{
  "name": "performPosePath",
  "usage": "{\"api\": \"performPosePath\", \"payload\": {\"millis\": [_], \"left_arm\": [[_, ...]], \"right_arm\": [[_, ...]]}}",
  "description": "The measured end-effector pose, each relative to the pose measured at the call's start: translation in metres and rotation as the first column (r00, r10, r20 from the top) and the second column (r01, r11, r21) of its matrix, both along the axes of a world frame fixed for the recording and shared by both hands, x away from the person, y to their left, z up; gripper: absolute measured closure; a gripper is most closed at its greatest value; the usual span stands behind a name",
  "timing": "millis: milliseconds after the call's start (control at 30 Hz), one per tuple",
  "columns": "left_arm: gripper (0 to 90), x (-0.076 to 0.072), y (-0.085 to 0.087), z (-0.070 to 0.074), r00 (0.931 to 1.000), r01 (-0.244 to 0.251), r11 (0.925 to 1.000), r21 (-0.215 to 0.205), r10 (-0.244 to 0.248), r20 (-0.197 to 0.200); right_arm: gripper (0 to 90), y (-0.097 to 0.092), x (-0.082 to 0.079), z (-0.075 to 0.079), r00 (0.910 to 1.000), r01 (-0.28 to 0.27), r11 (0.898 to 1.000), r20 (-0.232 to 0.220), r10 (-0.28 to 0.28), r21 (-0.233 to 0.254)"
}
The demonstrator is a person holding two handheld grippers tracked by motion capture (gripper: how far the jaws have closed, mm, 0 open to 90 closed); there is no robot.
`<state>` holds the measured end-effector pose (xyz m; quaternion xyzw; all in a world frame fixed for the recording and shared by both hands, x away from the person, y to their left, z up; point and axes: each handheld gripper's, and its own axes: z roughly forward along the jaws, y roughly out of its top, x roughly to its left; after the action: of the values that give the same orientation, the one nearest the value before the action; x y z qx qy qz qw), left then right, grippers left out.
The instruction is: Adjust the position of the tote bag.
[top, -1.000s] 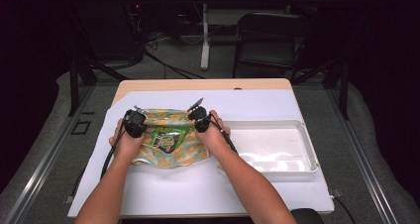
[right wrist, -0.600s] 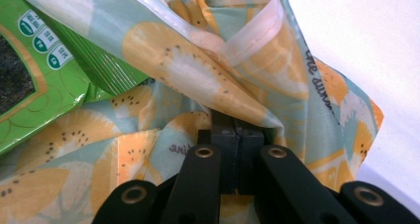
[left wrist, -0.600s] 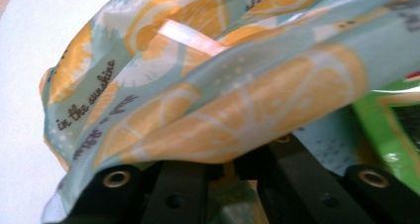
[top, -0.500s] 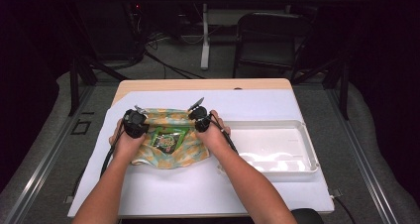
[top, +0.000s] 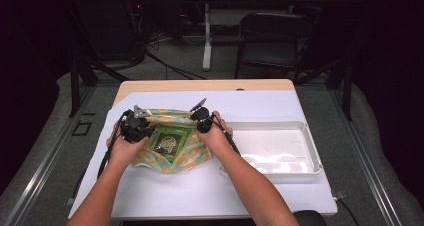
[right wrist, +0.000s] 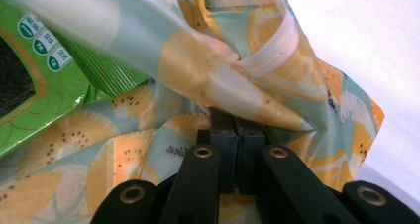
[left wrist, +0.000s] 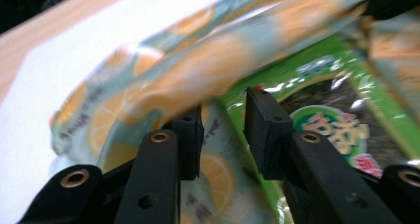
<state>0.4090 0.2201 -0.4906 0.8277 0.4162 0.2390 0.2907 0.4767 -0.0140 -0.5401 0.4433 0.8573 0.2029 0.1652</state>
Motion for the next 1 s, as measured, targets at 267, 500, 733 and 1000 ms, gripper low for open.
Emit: {"api": "performPosePath", "payload": {"millis": [267,500,733,1000], "left_arm": [[62.1,-0.013,0.002,0.017,0.9964,0.004,0.9999,-0.014,-0.003,0.084],[53.5,-0.008,-0.003,0.026,0.9901,0.033,0.9988,0.035,-0.037,0.135],[53.4,-0.006,-0.013,0.014,0.9945,0.074,0.9948,0.070,-0.079,0.069],[82.9,-0.001,-0.020,-0.002,0.9937,0.112,0.9822,0.151,-0.109,-0.026]], "right_arm": [[89.4,0.000,0.000,0.001,0.9999,-0.009,1.000,-0.006,0.009,-0.023],[89.1,0.000,0.000,0.001,0.9999,-0.008,1.000,-0.009,0.008,-0.017],[89.0,0.000,0.000,0.000,1.0000,-0.003,1.000,-0.004,0.003,-0.006],[88.8,0.000,0.000,0.001,1.0000,-0.001,1.000,-0.003,0.001,-0.009]]}}
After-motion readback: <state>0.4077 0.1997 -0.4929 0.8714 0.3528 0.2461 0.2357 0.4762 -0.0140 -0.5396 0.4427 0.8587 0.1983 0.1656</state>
